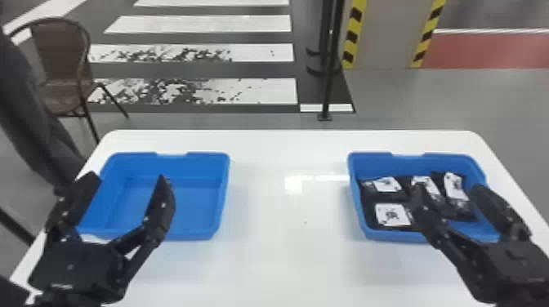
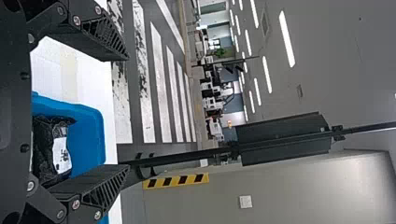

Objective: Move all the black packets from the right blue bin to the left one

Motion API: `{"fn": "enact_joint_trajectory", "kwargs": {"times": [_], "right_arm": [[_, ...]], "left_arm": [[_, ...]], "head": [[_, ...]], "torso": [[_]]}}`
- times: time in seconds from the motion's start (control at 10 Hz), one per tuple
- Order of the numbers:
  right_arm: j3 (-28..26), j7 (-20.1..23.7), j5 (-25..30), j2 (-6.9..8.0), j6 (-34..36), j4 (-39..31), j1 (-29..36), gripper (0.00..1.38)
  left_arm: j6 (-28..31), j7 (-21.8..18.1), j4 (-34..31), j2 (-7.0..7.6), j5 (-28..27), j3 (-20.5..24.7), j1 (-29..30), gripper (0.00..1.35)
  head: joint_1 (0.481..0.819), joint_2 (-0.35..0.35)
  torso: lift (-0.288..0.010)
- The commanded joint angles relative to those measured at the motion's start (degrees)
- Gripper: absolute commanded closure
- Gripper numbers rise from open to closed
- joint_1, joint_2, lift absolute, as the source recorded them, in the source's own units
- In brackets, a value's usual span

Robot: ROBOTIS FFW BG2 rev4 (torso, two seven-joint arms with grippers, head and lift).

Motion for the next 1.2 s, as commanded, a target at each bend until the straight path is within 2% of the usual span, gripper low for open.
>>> {"fn": "enact_joint_trajectory", "kwargs": {"times": [0.0,0.8,0.9,1.1], "right_arm": [[0.0,0.0,0.0,0.0,-0.02,0.0,0.0,0.21],[-0.23,0.09,1.26,0.0,-0.02,-1.27,-0.56,0.21],[-0.91,0.26,1.26,-0.09,3.35,-1.41,-2.39,0.21],[-6.28,7.65,6.17,-0.18,15.59,-1.12,-10.69,0.21]], "left_arm": [[0.01,0.0,0.0,0.0,0.02,0.0,0.0,0.17],[-0.56,0.0,0.0,-0.09,-0.21,0.23,0.14,0.17],[-0.56,0.0,0.0,-0.09,-0.09,0.23,0.28,0.17],[-0.56,0.0,0.0,-0.09,-0.09,0.0,0.0,0.17]], "head": [[0.695,0.028],[0.695,0.031],[0.695,0.031],[0.695,0.029]], "torso": [[-0.14],[-0.14],[-0.14],[-0.14]]}}
